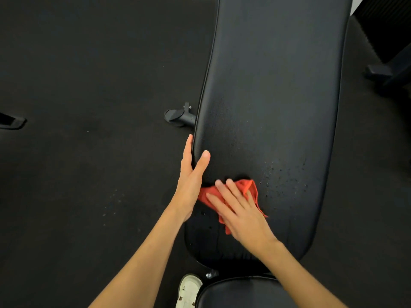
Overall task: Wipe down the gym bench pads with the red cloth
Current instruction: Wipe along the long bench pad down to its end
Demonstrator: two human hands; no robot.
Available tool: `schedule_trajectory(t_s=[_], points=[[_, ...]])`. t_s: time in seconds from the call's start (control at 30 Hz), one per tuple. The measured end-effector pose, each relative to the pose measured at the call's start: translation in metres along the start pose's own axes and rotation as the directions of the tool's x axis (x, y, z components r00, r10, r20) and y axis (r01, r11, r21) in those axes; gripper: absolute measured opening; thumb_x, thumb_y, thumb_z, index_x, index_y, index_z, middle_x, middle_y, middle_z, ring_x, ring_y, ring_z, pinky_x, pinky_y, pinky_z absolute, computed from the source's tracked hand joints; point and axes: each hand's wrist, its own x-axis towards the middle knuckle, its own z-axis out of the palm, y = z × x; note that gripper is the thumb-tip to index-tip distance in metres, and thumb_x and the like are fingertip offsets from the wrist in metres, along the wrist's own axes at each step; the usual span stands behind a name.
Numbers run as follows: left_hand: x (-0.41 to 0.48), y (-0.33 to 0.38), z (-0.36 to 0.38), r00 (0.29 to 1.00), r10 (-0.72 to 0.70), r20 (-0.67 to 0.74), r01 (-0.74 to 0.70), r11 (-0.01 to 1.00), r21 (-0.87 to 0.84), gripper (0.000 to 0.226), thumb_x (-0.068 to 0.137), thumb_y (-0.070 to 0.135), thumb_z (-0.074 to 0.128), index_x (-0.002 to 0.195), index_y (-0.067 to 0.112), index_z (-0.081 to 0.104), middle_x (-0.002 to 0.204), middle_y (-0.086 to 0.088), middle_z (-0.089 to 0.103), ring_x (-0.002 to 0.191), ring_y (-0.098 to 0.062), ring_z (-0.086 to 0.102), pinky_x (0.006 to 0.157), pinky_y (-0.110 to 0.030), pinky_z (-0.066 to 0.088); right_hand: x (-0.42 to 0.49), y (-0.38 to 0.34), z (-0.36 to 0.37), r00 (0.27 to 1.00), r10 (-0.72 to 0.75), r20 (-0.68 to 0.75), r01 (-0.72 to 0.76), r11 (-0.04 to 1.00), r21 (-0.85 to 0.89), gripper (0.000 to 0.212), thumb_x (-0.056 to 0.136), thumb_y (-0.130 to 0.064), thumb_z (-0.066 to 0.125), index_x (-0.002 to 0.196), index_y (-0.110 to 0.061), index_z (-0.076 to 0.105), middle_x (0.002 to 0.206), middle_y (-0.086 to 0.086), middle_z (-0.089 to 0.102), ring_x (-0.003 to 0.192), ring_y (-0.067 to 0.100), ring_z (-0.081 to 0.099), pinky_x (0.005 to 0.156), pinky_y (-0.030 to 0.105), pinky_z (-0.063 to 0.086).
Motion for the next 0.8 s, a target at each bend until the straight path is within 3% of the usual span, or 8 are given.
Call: schedule_trajectory(t_s=[0.07,0.17,0.27,0.33,0.4,0.53,0.67,0.8], points=[[-0.001,-0.001,0.001,1.000,0.015,-0.004,-0.015,0.999,0.031,0.070,0.090,0.059,0.058,0.148,0.061,0.018,0.162,0.022,0.020,0.148,-0.001,0.023,0.123,-0.042,0.023,-0.012,0.014,-0.002,0.984,-0.112,0.142,0.117,0.993,-0.032,0.124,0.053,-0.011,0.086,0.153,-0.023,0.014,0.160,0.007,0.013,0.147,0.026,0.009,0.113,0.049,0.018],[-0.001,-0.001,0.001,0.999,0.026,-0.025,-0.025,0.999,0.040,0.065,0.096,0.052,0.057,0.149,0.060,0.019,0.161,0.021,0.023,0.147,-0.002,0.025,0.123,-0.042,0.024,0.006,0.043,-0.025,0.984,-0.135,0.119,0.135,0.991,0.008,0.115,0.050,-0.004,0.085,0.149,-0.021,0.027,0.157,0.009,0.020,0.145,0.030,0.019,0.109,0.053,0.027],[-0.002,0.001,0.002,0.999,-0.013,-0.047,0.014,0.999,0.032,0.054,0.097,0.051,0.056,0.133,0.077,0.024,0.160,0.022,0.024,0.146,-0.004,0.027,0.122,-0.042,0.026,0.046,0.087,-0.062,0.994,0.043,-0.104,-0.038,0.998,0.048,0.069,0.077,-0.004,0.064,0.141,-0.007,0.040,0.148,0.022,0.037,0.137,0.045,0.032,0.104,0.061,0.034],[-0.002,0.002,0.003,0.998,-0.025,-0.051,0.027,0.999,0.031,0.055,0.097,0.051,0.057,0.130,0.080,0.024,0.160,0.024,0.024,0.146,-0.004,0.028,0.121,-0.043,0.028,0.075,0.120,-0.090,0.932,0.238,-0.275,-0.211,0.970,0.125,0.046,0.094,-0.006,0.048,0.139,-0.002,0.045,0.147,0.025,0.037,0.138,0.046,0.029,0.112,0.055,0.025],[-0.001,0.001,0.004,0.998,-0.030,-0.058,0.031,0.999,0.031,0.059,0.097,0.051,0.057,0.138,0.073,0.021,0.160,0.023,0.022,0.147,-0.006,0.026,0.122,-0.044,0.027,0.105,0.147,-0.113,0.837,0.424,-0.346,-0.362,0.903,0.232,0.043,0.101,-0.012,0.042,0.144,-0.008,0.041,0.153,0.017,0.031,0.144,0.037,0.021,0.116,0.039,0.014],[0.001,0.000,0.004,0.998,-0.024,-0.060,0.024,1.000,0.008,0.061,0.096,0.050,0.058,0.140,0.070,0.021,0.161,0.021,0.022,0.147,-0.008,0.027,0.121,-0.046,0.027,0.131,0.145,-0.115,0.748,0.553,-0.366,-0.458,0.830,0.318,0.048,0.102,-0.024,0.038,0.149,-0.016,0.032,0.158,0.008,0.022,0.148,0.026,0.010,0.115,0.043,0.014],[0.000,-0.003,0.005,0.997,0.005,-0.074,-0.005,1.000,0.007,0.066,0.093,0.047,0.064,0.142,0.065,0.024,0.156,0.021,0.030,0.142,-0.004,0.036,0.119,-0.042,0.033,0.104,0.106,-0.080,0.762,0.551,-0.339,-0.457,0.830,0.320,0.049,0.101,-0.012,0.041,0.149,-0.016,0.034,0.157,0.007,0.024,0.147,0.026,0.013,0.107,0.050,0.024],[0.000,-0.006,0.006,0.995,0.028,-0.098,-0.024,0.999,0.037,0.064,0.095,0.046,0.062,0.142,0.066,0.023,0.156,0.021,0.029,0.142,-0.002,0.034,0.119,-0.042,0.032,0.049,0.067,-0.042,0.849,0.451,-0.277,-0.404,0.890,0.211,0.059,0.091,0.001,0.053,0.146,-0.013,0.036,0.154,0.011,0.031,0.144,0.030,0.021,0.091,0.052,0.041]])
